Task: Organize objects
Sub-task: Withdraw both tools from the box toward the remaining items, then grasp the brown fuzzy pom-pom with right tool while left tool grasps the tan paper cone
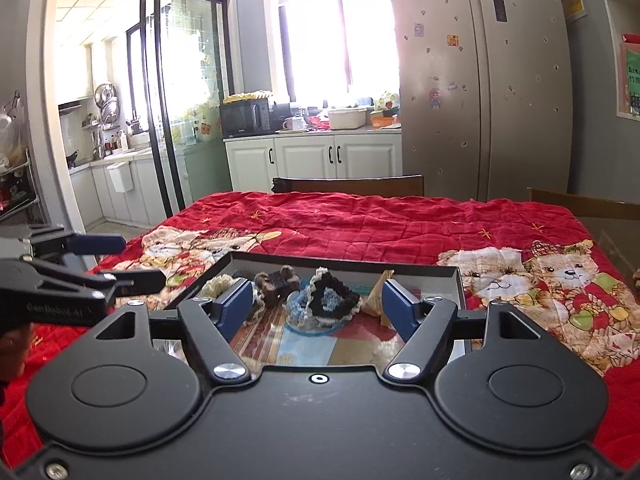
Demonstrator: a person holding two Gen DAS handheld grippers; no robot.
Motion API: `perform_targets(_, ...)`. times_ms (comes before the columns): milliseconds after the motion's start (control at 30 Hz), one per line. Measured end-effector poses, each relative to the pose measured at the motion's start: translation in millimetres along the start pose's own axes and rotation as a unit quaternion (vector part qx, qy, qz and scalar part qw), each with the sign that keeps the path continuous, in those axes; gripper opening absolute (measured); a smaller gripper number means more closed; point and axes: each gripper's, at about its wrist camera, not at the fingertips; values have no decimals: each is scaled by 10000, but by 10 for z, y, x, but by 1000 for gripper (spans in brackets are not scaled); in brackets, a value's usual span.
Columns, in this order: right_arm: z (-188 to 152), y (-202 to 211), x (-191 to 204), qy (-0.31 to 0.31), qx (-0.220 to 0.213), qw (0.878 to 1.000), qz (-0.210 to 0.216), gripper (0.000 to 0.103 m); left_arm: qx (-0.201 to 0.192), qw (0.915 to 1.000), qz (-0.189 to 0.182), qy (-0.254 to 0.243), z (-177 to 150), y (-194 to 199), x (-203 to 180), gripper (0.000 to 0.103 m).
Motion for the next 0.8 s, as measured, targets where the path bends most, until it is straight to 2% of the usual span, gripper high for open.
perform_targets(433,-186,384,23,45,-3,10000,-65,74,33,9997,-160,-207,-195,304,-107,87)
perform_targets(800,-467,420,146,153,228,9996,-77,74,193,9993,-257,-212,-445,316,-94,90)
Point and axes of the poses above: each gripper's, at about its wrist camera, not at the fingertips, and y roughly against the way its jaws point, x to its left, z to its top, and after that the axes turned 2 degrees about -z, right-handed
